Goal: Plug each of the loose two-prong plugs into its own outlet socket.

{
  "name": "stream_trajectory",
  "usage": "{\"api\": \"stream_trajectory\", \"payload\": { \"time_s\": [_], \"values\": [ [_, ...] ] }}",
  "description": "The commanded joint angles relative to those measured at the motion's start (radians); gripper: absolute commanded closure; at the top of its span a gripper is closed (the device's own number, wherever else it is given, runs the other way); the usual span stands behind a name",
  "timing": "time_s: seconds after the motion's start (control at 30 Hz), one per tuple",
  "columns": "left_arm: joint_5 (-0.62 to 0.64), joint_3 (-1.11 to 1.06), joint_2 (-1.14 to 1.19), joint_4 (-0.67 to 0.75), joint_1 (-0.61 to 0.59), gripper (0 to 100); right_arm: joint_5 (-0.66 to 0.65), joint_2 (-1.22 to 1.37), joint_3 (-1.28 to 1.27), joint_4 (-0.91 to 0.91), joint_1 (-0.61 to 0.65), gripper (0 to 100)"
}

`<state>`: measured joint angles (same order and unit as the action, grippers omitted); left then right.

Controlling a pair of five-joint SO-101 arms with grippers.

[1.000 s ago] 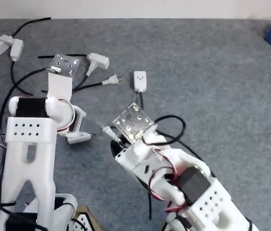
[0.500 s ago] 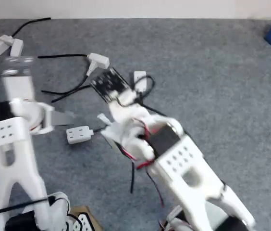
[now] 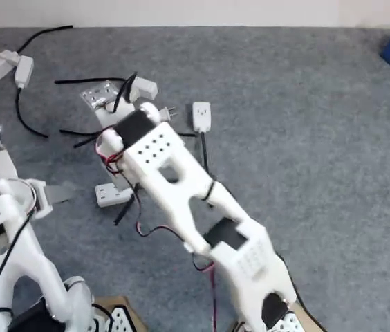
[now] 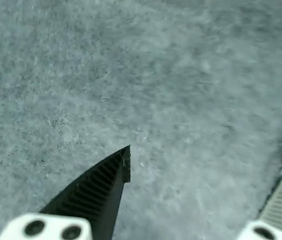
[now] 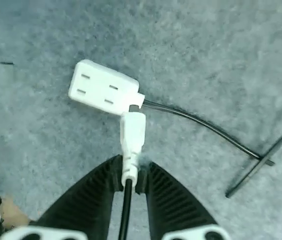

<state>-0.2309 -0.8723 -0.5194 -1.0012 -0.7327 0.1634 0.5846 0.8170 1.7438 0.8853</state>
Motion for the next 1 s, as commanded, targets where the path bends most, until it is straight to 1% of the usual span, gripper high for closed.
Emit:
{"api": "stream_trajectory", "payload": {
  "time_s": [0.0,0.1,0.17,0.47,0.6,0.77,0.97],
  "values": [
    [-0.006,-0.082,-0.008,0.161,-0.096,57,0.020,0.008,0.087,0.021,0.028,99.1],
    [-0.006,-0.128,-0.008,0.253,-0.191,57,0.054,0.001,0.101,0.018,0.045,99.1],
    [-0.009,-0.157,-0.008,0.293,-0.234,57,0.075,-0.002,0.110,0.018,0.045,99.1],
    [-0.009,-0.234,-0.008,0.430,-0.361,57,0.107,0.065,0.108,-0.007,0.042,99.1],
    [-0.011,-0.232,-0.008,0.445,-0.372,57,0.112,0.101,0.108,-0.045,0.042,99.1],
    [-0.011,-0.232,-0.008,0.445,-0.371,57,0.114,0.105,0.137,-0.048,0.041,99.1],
    [-0.011,-0.231,-0.008,0.445,-0.374,57,0.163,0.108,0.174,-0.048,0.042,99.1]
  ]
}}
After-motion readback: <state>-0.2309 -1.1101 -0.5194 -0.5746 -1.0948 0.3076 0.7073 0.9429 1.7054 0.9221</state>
